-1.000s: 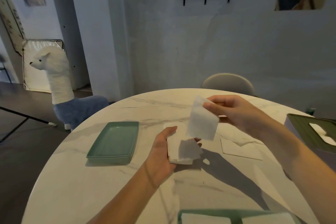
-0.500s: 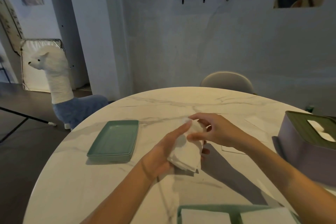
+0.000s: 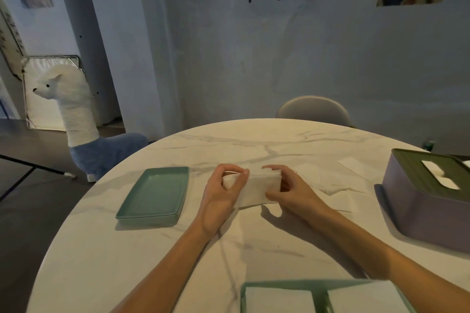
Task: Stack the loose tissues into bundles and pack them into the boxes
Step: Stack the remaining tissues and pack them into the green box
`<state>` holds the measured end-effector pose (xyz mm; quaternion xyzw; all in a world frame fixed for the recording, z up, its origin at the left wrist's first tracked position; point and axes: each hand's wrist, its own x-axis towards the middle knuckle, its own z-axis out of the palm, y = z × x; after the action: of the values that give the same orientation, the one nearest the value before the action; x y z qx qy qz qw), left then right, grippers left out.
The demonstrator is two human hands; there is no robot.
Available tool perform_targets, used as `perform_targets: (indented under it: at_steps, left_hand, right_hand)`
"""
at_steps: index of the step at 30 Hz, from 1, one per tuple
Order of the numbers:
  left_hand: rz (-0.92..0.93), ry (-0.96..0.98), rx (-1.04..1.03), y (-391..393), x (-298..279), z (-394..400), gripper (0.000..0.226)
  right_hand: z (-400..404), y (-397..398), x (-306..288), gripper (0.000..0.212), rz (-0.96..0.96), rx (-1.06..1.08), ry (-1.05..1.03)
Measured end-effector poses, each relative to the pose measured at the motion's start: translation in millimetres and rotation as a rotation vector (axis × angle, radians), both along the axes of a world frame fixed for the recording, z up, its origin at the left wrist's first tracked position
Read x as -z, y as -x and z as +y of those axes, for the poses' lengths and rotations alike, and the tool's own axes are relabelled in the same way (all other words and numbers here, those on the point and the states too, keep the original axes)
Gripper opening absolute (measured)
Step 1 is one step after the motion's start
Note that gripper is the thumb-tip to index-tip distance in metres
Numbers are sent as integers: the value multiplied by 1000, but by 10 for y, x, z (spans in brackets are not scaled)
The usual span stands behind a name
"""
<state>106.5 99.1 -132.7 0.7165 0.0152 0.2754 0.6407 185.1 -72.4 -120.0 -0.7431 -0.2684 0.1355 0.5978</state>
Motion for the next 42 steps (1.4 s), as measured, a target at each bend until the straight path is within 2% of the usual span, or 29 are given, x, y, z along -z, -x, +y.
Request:
perform_targets:
  at_steps: [3, 5, 8, 10, 15, 17, 20, 23, 25, 30, 34, 37, 40, 42]
  left_hand:
    - [33, 218, 4, -30, -14, -86, 35]
    - [33, 200, -54, -66, 18, -71, 38]
    - [40, 156, -123, -89, 59, -33, 30]
    - [44, 168, -115, -80, 42, -38, 28]
    - [35, 149, -110, -97, 45, -50, 39]
    - [28, 124, -133, -98, 37, -41, 40]
    - [11, 129, -194, -96, 41, -46, 28]
    - [21, 140, -230, -100, 47, -29, 25]
    - [32, 152, -233, -105, 58, -31, 23]
    - [84, 162, -230, -133, 76, -29, 27]
    - [102, 157, -320, -158, 24, -30, 23]
    - [79, 124, -367, -205, -5, -3, 16]
    - [88, 117, -237, -160, 17, 6, 15]
    - [59, 121, -80, -83, 8, 52, 36]
  right_hand:
    - [110, 108, -15, 63, -3, -3, -126]
    - [192, 155, -25, 68, 19, -10, -172]
    - [249, 150, -2, 76, -57, 15, -168]
    - [259, 161, 1, 74, -5, -25, -212]
    - [293, 223, 14, 72, 18, -37, -250]
    - [312, 283, 34, 75, 56, -124, -246]
    - [304, 294, 102, 81, -88, -82, -173]
    - [276, 225, 129, 66, -390, -7, 61]
    - [251, 197, 150, 61, -397, 10, 100]
    - [214, 183, 157, 55, -322, 7, 17]
    - [190, 194, 97, 43, -372, -12, -34]
    - [152, 197, 76, 43, -352, -42, -73]
    - [105, 202, 97, 56, -239, -136, -72]
    - [72, 154, 95, 61, -222, -170, -56]
